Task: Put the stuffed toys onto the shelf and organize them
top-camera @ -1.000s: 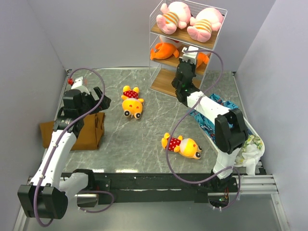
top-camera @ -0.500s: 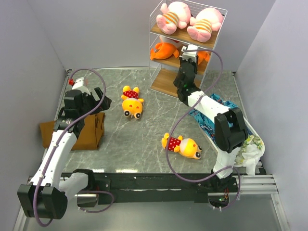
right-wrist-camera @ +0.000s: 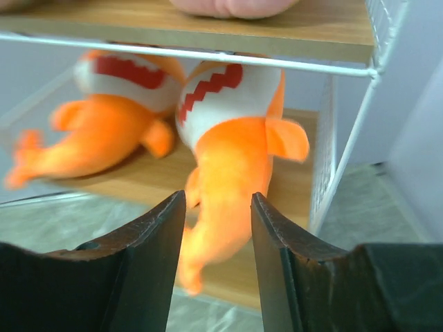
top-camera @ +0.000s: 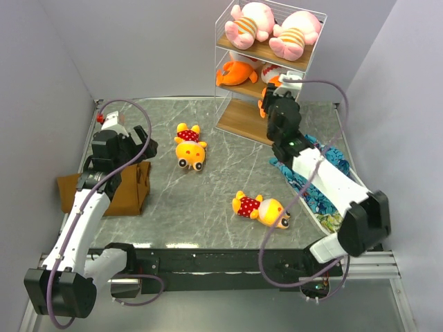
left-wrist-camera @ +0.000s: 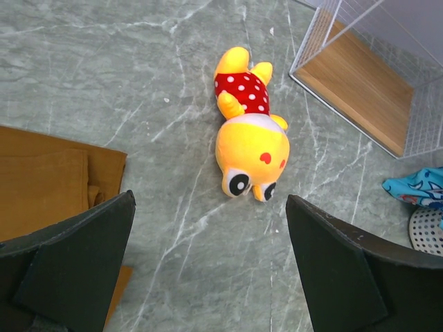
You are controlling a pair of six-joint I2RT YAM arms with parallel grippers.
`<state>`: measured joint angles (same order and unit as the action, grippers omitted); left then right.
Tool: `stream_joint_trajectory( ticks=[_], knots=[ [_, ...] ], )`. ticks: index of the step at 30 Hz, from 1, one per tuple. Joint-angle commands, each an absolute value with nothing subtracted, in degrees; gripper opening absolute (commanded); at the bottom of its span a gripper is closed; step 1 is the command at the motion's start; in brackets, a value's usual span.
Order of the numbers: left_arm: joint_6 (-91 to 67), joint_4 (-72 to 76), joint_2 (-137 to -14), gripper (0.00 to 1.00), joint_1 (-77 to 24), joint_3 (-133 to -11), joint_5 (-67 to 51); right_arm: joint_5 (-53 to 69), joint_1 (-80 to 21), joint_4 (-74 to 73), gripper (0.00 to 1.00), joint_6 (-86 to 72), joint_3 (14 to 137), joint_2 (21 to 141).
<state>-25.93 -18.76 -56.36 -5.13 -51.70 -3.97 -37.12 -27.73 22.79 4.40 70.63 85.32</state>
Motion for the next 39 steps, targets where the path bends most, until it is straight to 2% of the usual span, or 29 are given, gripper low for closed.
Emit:
stream_joint_trajectory(
  ticks=[1, 7, 15, 21, 22, 25, 27, 30, 34, 39],
  knots=[
    [-24.8, -17.9, -55.7, 0.96, -5.4, -51.6, -1.3, -28.4, -28.1, 6.9, 0.51, -13.2, 67.9, 76.3],
    [-25.0, -17.4, -55.3, 0.96, -5.6, -51.2, -1.3, -26.6, -28.1, 7.0, 0.5, -16.6, 60.8, 73.9],
    [-24.8, -17.8, -56.1, 0.96, -5.7, -51.6, -1.8, -34.0, -28.0, 9.8, 0.52, -11.8, 66.3, 81.4],
    [-24.6, -17.6, -55.6, 0.96, -5.7, -51.4, -1.7, -38.0, -29.9, 13.6, 0.5, 10.6, 71.5, 85.9],
    [-24.5, -17.8, -55.8, 0.96, -5.7, -51.6, -1.6, -36.1, -30.7, 16.3, 0.5, 22.9, 70.6, 85.6],
    [-24.4, -17.6, -55.7, 0.96, -5.7, -51.6, -1.8, -30.3, -31.6, 17.0, 0.51, 37.5, 69.3, 85.1],
    [-24.5, -17.6, -55.6, 0.96, -5.7, -51.5, -1.8, -21.7, -31.6, 10.0, 0.55, 43.0, 70.1, 84.6],
    [-24.4, -17.6, -55.7, 0.96, -5.7, -51.5, -2.1, -16.2, -31.6, 3.4, 0.59, 55.3, 69.6, 83.8],
    [-24.3, -17.6, -55.6, 0.96, -5.7, -51.5, -2.0, -13.4, -31.1, 0.4, 0.62, 70.7, 67.3, 81.7],
    [-24.3, -17.6, -56.1, 0.96, -5.7, -51.6, -2.2, -14.9, -30.9, -1.0, 0.62, 79.0, 68.6, 82.9]
  ],
)
